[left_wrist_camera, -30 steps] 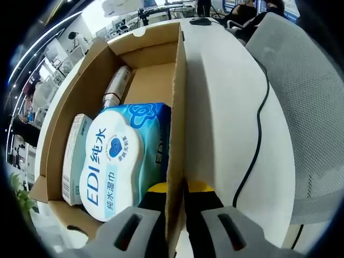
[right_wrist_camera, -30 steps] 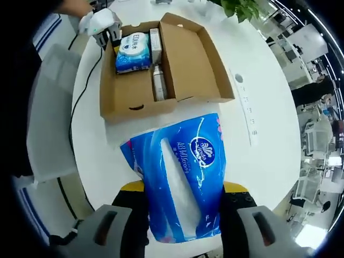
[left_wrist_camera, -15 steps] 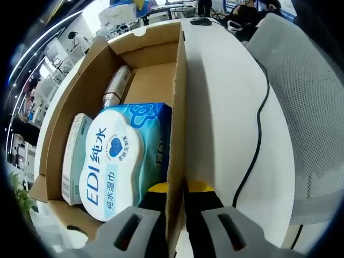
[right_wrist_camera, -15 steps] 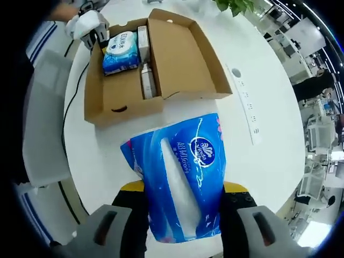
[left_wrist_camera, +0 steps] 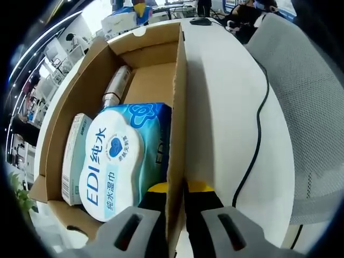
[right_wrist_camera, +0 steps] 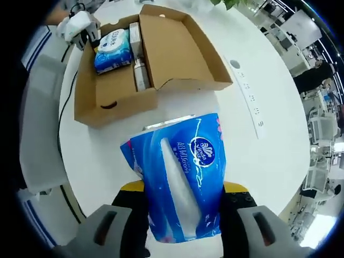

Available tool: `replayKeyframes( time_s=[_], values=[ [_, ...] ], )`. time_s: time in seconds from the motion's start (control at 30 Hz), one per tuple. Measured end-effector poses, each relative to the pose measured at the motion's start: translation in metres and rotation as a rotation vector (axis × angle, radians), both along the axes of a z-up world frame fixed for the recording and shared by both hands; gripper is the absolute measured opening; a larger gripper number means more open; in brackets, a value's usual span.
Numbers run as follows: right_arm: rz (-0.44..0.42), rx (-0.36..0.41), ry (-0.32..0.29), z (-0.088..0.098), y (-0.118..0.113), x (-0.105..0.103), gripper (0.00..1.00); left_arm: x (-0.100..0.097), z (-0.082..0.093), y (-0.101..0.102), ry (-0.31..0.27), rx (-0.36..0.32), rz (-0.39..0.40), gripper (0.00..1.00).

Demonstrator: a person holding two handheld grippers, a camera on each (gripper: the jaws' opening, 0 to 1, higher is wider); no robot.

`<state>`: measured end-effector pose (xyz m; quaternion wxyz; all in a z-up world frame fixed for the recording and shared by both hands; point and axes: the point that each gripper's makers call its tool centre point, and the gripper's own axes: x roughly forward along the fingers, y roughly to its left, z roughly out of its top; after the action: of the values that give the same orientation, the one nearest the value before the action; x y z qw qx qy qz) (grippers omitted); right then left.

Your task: Operate the shoe box by opening the lid, removing the specified soft item, and placing it in the target area until the item is outside and the box remains undamaged.

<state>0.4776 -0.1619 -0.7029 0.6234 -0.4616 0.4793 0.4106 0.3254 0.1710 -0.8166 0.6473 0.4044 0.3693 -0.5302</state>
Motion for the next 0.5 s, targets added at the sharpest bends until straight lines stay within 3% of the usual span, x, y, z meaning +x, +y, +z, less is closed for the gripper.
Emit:
replayKeyframes(
  time_s=[0.5],
  values=[
    [0.022,-0.02,-0.01,-0.023,0.0,0.006,0.49,0.0,0.0,0.0,0.006,0.002,0.01,0.03]
  ],
)
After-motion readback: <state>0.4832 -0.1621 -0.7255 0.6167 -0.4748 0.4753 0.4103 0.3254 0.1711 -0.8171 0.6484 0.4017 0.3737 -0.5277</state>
